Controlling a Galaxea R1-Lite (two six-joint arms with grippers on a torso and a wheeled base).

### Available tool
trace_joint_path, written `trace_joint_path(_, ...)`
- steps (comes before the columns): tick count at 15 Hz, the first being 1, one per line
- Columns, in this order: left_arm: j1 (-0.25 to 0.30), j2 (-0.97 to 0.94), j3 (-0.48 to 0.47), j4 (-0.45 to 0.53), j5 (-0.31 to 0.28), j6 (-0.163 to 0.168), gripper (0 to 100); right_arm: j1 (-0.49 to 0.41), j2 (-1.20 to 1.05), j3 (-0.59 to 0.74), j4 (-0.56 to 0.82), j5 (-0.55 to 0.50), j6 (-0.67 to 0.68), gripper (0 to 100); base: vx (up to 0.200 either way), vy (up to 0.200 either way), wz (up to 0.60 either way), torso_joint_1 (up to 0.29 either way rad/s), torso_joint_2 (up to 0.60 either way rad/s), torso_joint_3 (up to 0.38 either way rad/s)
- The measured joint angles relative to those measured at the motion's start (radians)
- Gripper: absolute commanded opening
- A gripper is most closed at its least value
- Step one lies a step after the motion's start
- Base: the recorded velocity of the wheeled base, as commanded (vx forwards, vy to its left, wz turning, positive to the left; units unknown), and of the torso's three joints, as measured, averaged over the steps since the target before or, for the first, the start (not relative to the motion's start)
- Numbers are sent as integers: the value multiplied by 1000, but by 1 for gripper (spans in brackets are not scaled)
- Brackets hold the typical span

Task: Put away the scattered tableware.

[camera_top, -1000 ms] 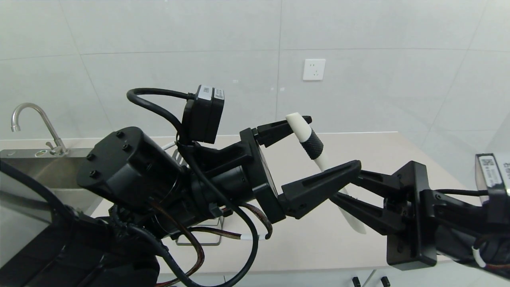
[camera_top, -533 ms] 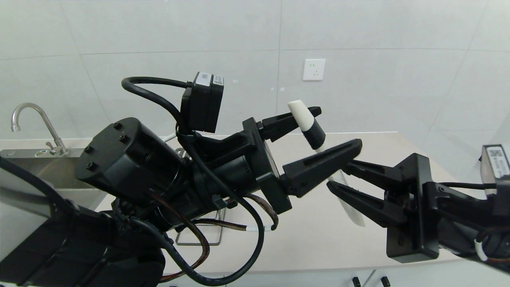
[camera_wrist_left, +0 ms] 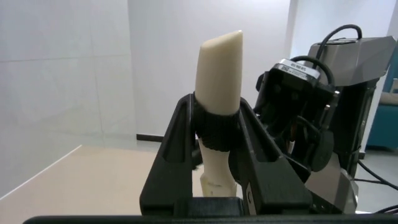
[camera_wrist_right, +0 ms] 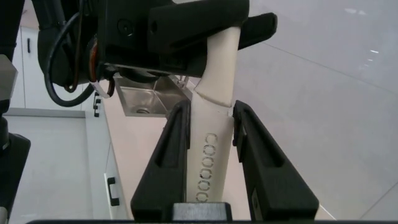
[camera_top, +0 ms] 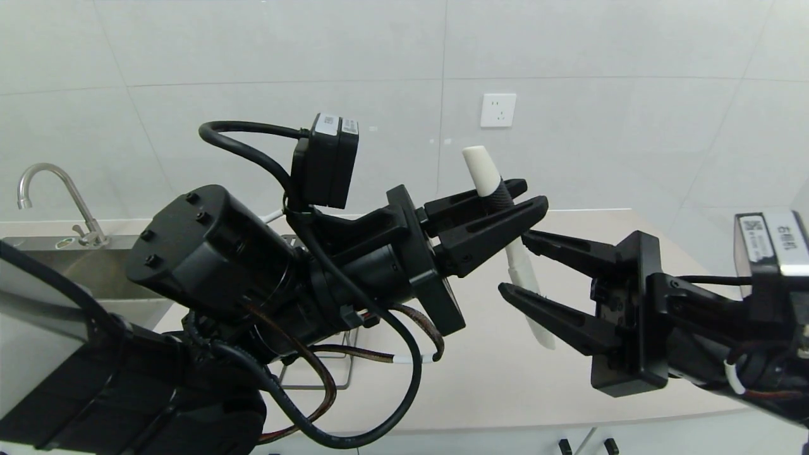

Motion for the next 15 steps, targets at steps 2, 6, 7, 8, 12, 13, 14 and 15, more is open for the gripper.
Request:
trace_joint_path(2,15,-2,6,0,18,1,0,0,0,11,0,0,0,100,0,0,0,0,0,0)
trace_joint_path(6,57,-12,37,-1,90,16,0,-14,-63,109,3,-2,0,100,0,0,0,0,0,0)
trace_joint_path(7,72,-27,64,0,94,28,0,-31,-93,149,6,-3,0,0,0,0,0,0,0,0)
trace_joint_path(8,94,-46,100,0,96,46,0,-65,-142,198,9,-2,-1,0,0,0,0,0,0,0)
trace_joint_path(12,189,-115,167,-1,95,159,0,-272,-470,307,146,-1,-3,0,0,0,0,0,0,0)
trace_joint_path(13,195,-123,169,-1,95,167,0,-316,-565,316,211,-1,-5,0,0,0,0,0,0,0)
trace_joint_path(14,197,-131,171,-1,94,190,0,-351,-647,323,280,-1,-7,0,0,0,0,0,0,0)
trace_joint_path(15,197,-141,172,-1,94,219,0,-382,-751,327,360,-1,-9,0,0,0,0,0,0,0)
